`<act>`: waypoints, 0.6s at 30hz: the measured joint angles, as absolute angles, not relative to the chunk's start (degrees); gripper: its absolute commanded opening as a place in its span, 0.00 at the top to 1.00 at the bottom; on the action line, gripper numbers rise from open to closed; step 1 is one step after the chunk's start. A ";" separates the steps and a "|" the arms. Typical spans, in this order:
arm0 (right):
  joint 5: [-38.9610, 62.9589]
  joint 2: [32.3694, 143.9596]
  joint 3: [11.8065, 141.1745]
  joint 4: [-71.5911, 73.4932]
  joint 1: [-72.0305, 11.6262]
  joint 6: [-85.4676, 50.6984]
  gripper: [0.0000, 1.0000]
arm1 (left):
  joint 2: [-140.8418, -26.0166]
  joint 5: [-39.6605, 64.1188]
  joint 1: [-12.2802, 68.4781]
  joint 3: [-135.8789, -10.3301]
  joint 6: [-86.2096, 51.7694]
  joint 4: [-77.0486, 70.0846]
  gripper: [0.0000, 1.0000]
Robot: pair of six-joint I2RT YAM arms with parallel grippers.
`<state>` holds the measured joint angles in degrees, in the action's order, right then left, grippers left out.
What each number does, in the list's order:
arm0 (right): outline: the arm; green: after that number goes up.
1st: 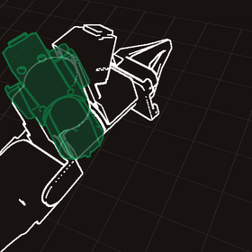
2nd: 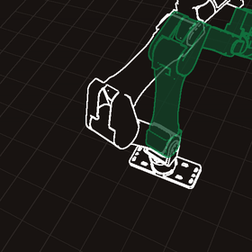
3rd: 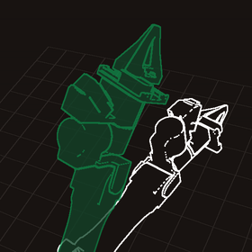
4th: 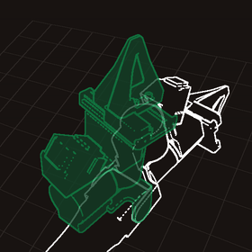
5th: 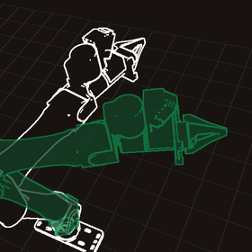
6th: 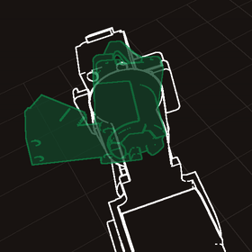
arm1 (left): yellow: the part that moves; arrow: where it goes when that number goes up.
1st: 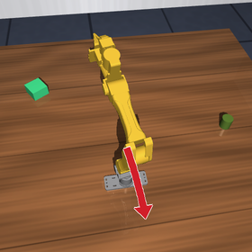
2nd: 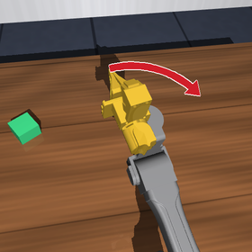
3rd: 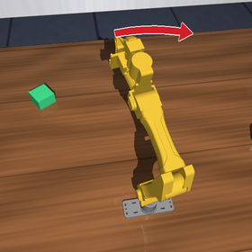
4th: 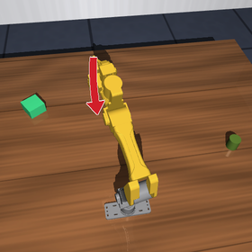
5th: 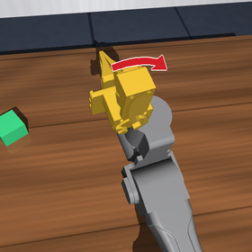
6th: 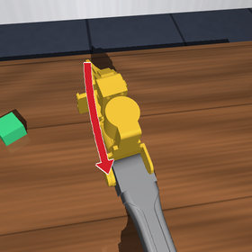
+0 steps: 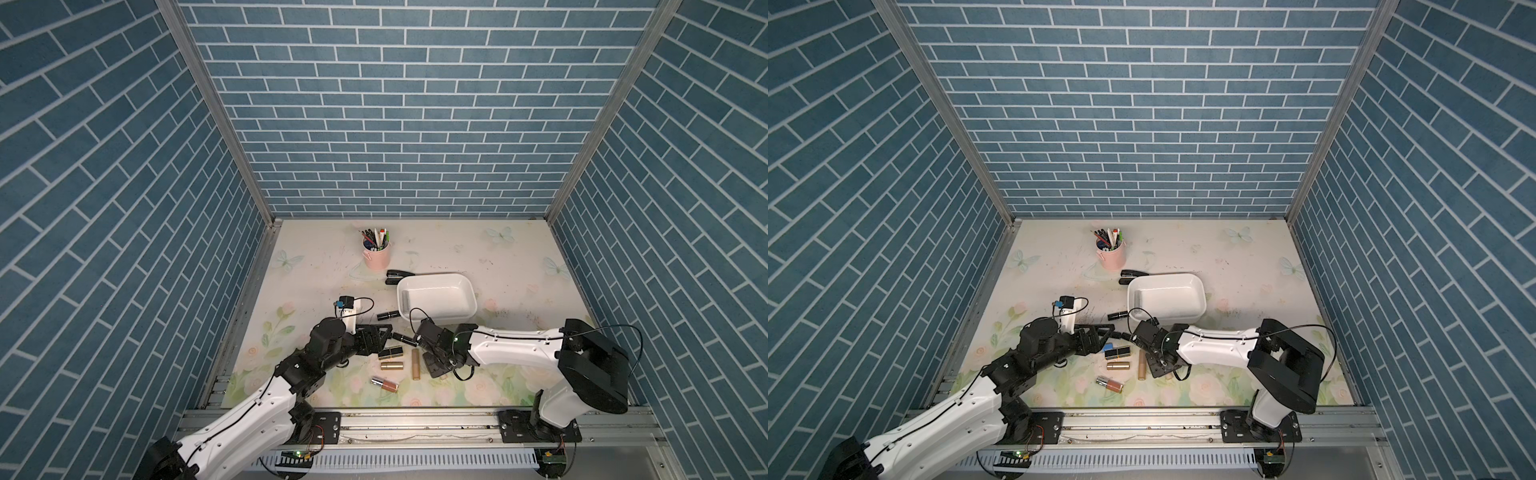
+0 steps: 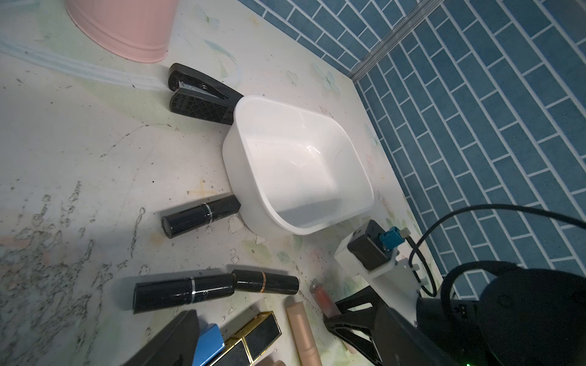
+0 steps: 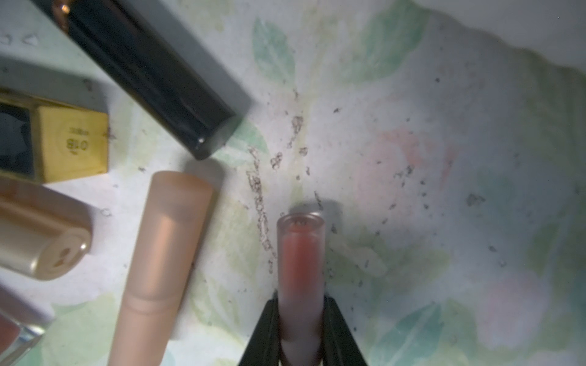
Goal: Put the lipstick into the storage box
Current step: Pick up the lipstick at the center of the board.
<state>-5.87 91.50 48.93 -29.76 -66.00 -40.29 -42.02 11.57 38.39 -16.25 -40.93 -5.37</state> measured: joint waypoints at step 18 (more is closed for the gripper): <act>-6.72 89.97 54.13 -31.81 -66.00 -39.59 0.84 | -44.75 11.66 38.44 -18.11 -40.07 -6.22 0.07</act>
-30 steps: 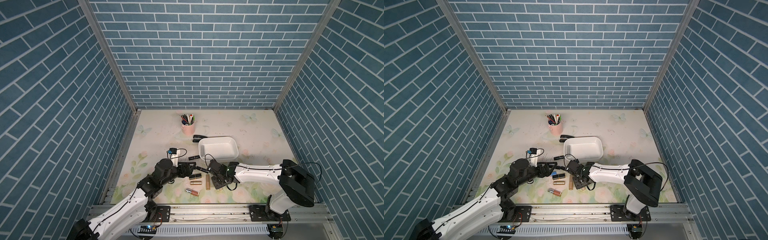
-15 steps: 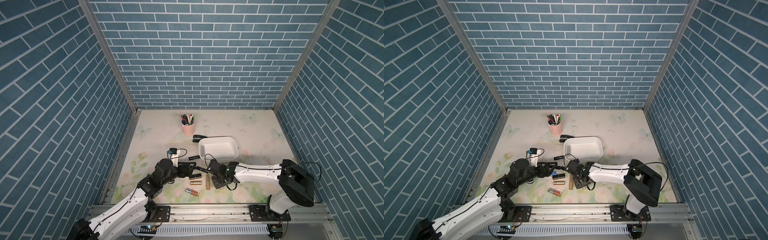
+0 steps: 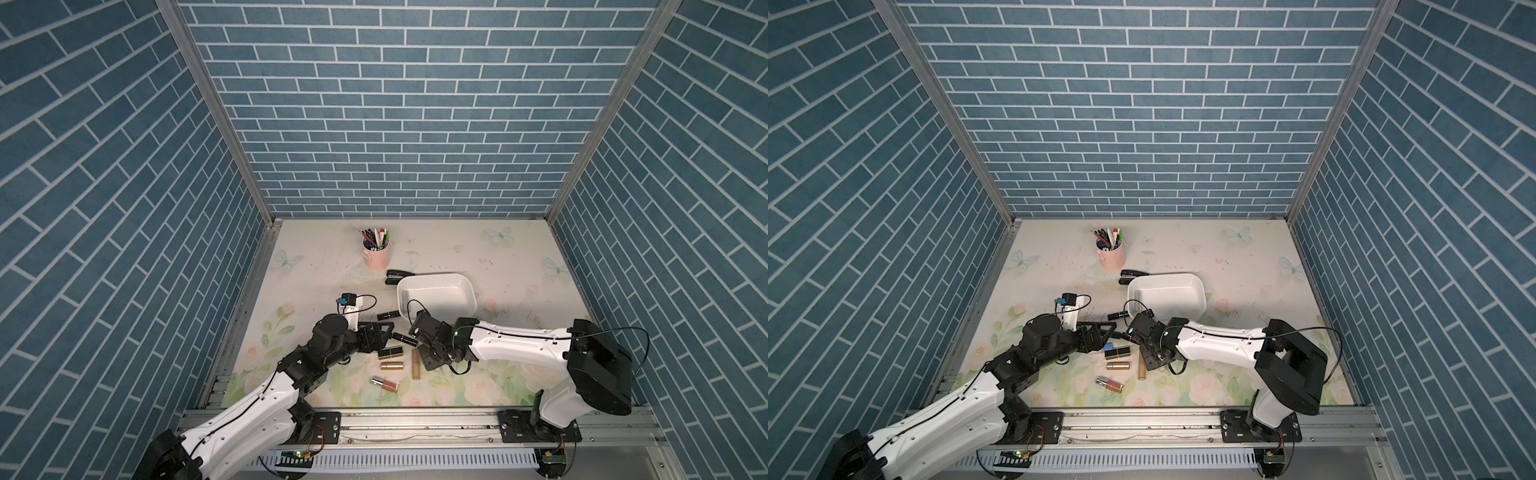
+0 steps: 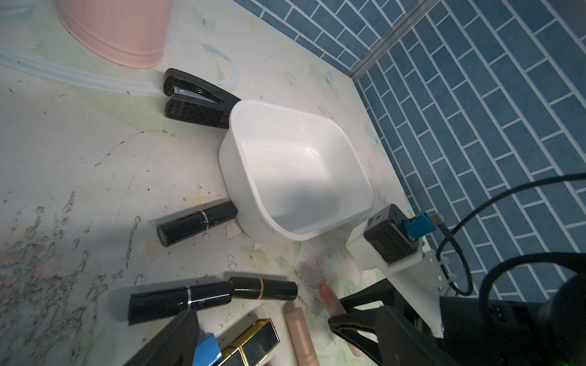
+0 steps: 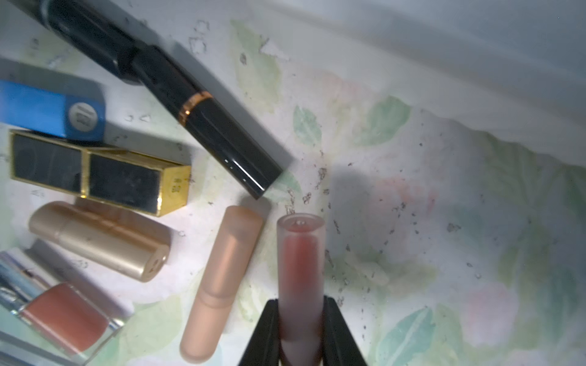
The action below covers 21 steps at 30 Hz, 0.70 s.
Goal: Put the lipstick into the storage box
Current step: Pick up the lipstick at the center of the board, then place the lipstick in the storage box.
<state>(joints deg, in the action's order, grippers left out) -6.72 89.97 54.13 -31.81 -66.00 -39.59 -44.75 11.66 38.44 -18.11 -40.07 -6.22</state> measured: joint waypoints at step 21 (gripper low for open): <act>0.05 77.28 57.36 -30.70 -54.63 -35.97 0.84 | -44.75 13.85 38.46 -25.41 -38.81 -6.72 0.06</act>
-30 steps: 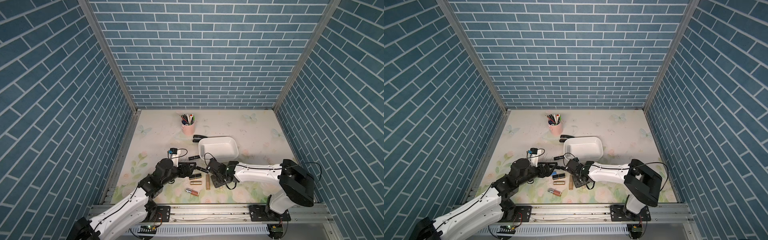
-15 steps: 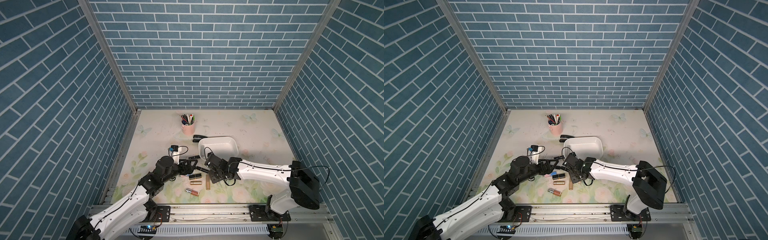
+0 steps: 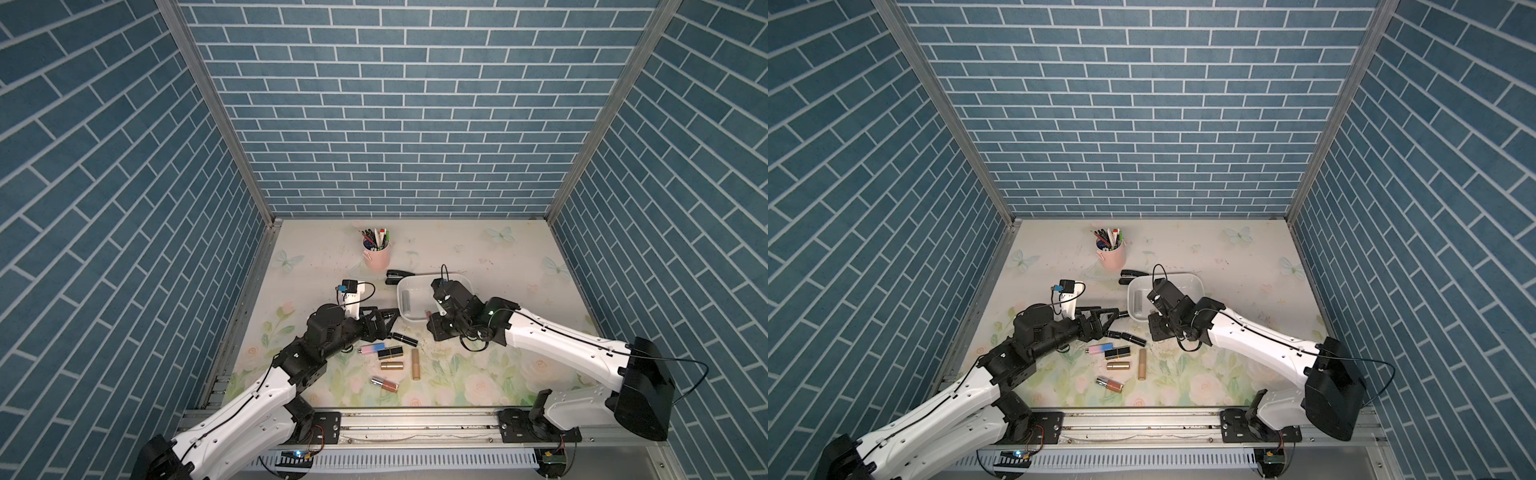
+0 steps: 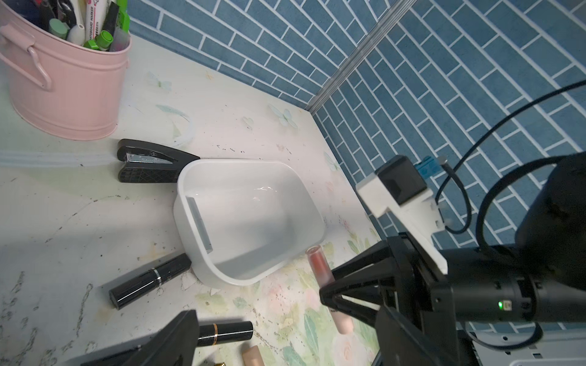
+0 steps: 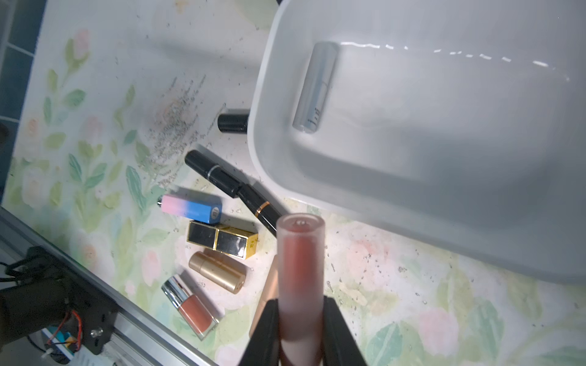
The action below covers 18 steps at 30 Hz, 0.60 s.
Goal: Put the lipstick into the storage box
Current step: Place the lipstick in the storage box.
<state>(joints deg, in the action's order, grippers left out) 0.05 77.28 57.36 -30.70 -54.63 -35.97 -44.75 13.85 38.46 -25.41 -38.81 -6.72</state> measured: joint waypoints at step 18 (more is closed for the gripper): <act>13.54 77.25 57.04 -16.45 -44.42 -36.23 0.84 | -46.65 15.66 38.46 -27.20 -38.30 -6.52 0.07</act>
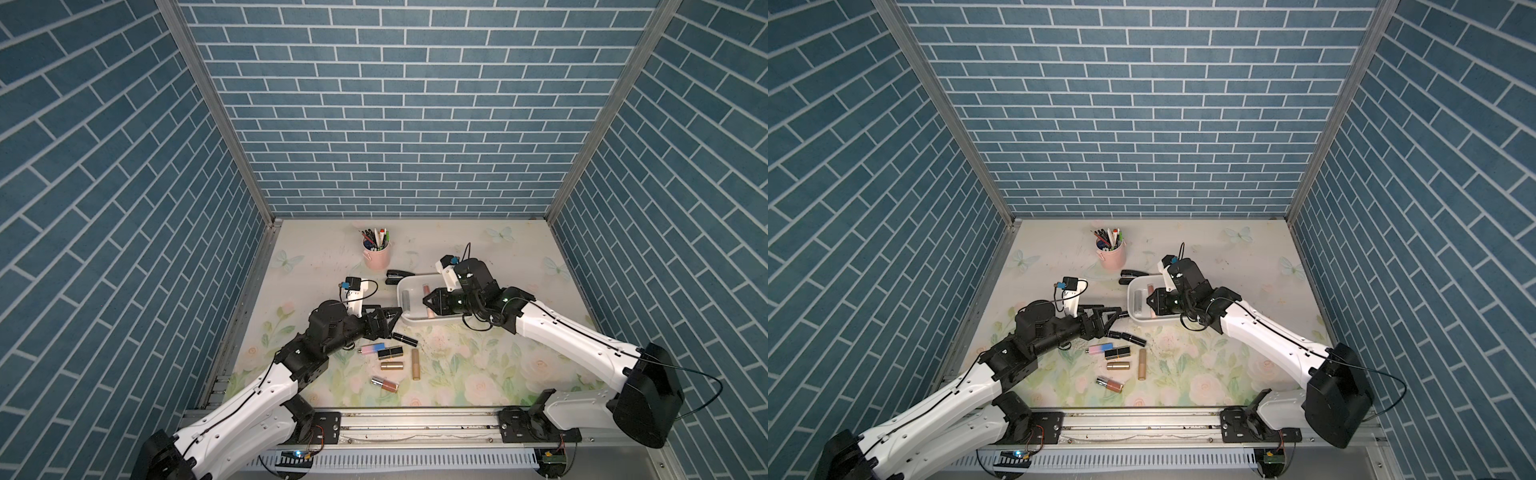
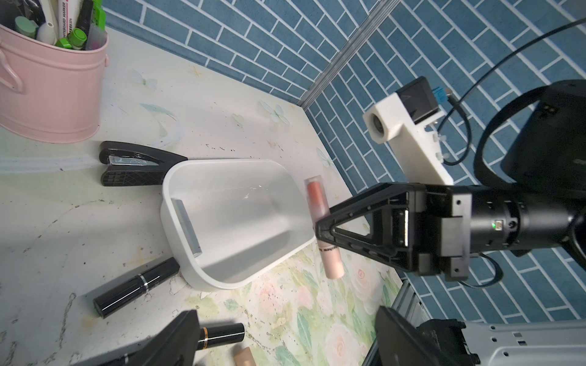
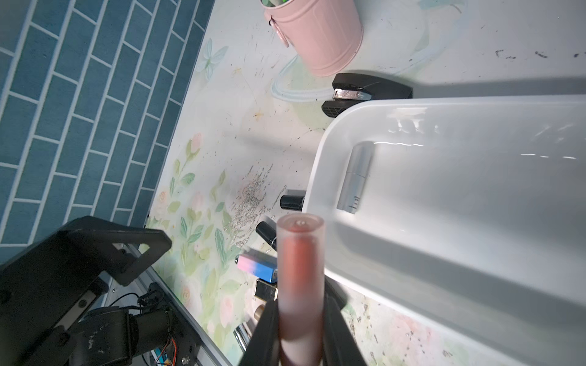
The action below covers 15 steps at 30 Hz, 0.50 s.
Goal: Put the lipstick into the storage box
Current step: Place the lipstick in the storage box.
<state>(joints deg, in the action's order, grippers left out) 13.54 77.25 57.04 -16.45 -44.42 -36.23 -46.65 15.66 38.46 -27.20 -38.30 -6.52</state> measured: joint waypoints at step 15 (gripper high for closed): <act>18.68 93.47 57.65 -11.05 -38.85 -35.09 0.85 | -47.42 10.50 38.46 -28.32 -35.83 1.98 0.08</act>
